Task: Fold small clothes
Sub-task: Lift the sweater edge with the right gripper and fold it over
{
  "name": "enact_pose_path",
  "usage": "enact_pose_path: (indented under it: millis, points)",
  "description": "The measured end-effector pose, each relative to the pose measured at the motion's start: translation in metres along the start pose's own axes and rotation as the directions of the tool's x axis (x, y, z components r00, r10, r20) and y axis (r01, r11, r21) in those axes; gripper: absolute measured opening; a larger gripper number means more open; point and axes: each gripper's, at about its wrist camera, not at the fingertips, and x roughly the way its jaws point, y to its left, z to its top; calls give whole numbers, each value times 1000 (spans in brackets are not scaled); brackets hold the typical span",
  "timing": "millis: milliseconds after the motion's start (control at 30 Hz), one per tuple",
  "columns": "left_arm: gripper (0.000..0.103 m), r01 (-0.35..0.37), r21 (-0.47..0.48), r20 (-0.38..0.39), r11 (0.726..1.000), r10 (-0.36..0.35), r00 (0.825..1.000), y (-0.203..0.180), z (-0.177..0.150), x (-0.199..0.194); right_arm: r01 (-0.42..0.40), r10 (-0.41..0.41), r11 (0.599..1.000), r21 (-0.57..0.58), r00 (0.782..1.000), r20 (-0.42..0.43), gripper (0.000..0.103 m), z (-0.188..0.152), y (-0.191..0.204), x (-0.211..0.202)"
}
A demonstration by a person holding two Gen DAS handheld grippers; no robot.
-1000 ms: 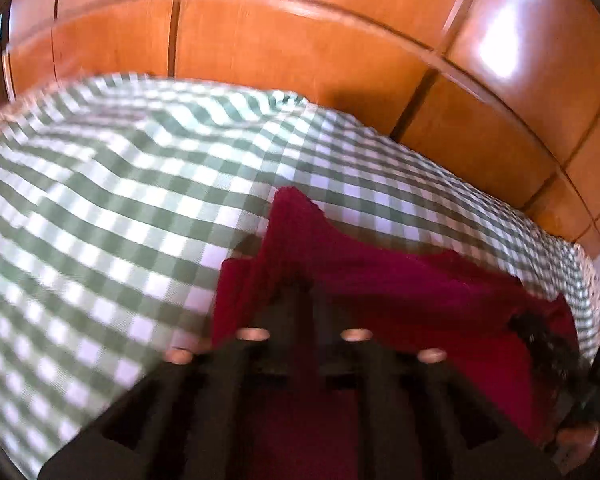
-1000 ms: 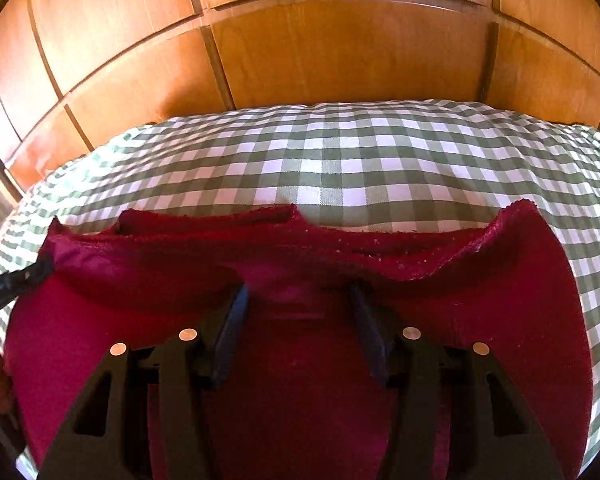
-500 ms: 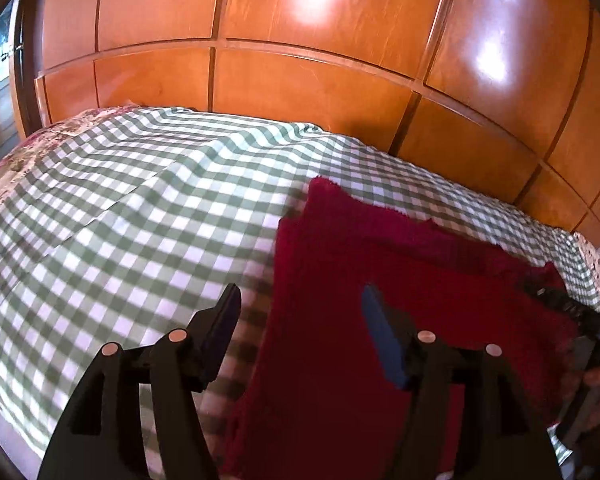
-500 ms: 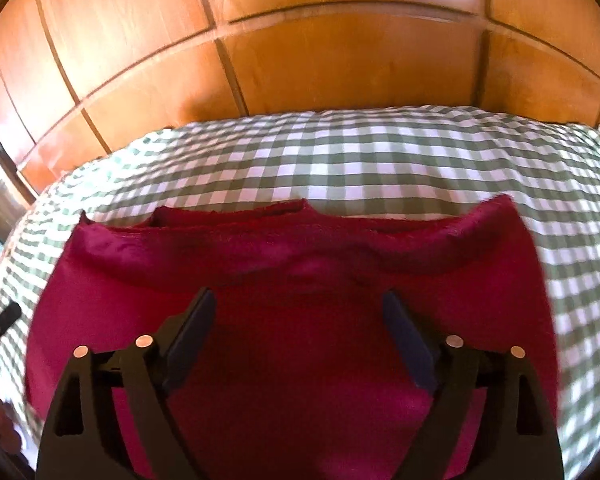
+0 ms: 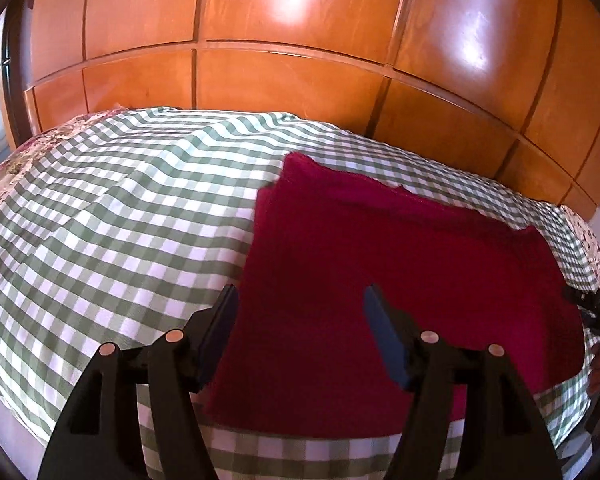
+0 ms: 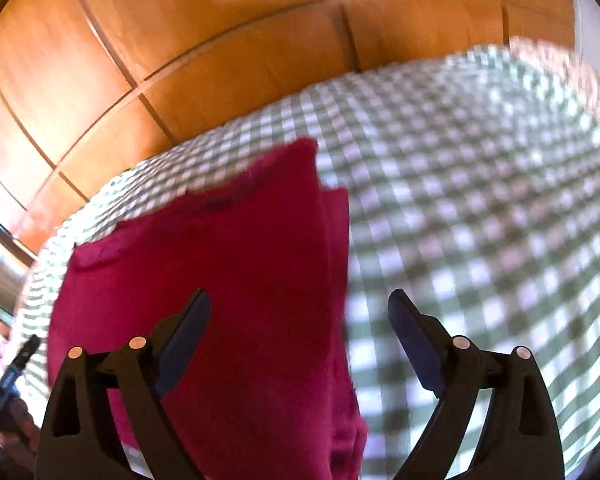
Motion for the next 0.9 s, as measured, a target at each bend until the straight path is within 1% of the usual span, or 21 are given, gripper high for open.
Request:
enact_pose_path:
  millis: [67, 200, 267, 333, 400, 533, 600, 700, 800, 900]
  points:
    - [66, 5, 11, -2, 1000, -5, 1000, -4, -3, -2, -69, 70, 997, 41, 997, -32, 89, -12, -7, 6]
    - [67, 7, 40, -4, 999, -7, 1000, -12, -8, -4, -131, 132, 989, 68, 991, -17, 89, -27, -7, 6]
    - [71, 6, 57, -2, 998, -6, 1000, -17, -9, -4, -160, 162, 984, 77, 987, -19, 88, -29, -5, 6]
    - [71, 7, 66, -10, 998, -6, 1000, -20, -11, -3, -163, 165, 984, 73, 986, -26, 82, -30, -2, 8]
    - [71, 9, 70, -20, 998, -7, 1000, -23, -13, -1, -167, 170, 982, 85, 985, -30, 73, -30, -2, 11]
    - [71, 9, 74, -45, 997, -6, 999, -25, -16, 7, -180, 184, 980, 84, 982, -43, 62, -27, 1, 14]
    - [71, 12, 74, -57, 997, -7, 998, -26, -17, 10, -184, 188, 980, 78, 981, -54, 51, -27, 2, 15]
    - [71, 16, 76, -72, 997, -11, 997, -26, -18, 14, -197, 202, 978, 68, 978, -62, 39, -26, 8, 15]
    - [71, 24, 72, -94, 997, -17, 995, -24, -19, 18, -198, 201, 979, 45, 978, -58, 35, -22, 19, 10]
    - [67, 54, 42, -111, 998, -49, 993, -17, -14, 17, -217, 217, 976, 7, 975, -38, 34, -16, 36, -3]
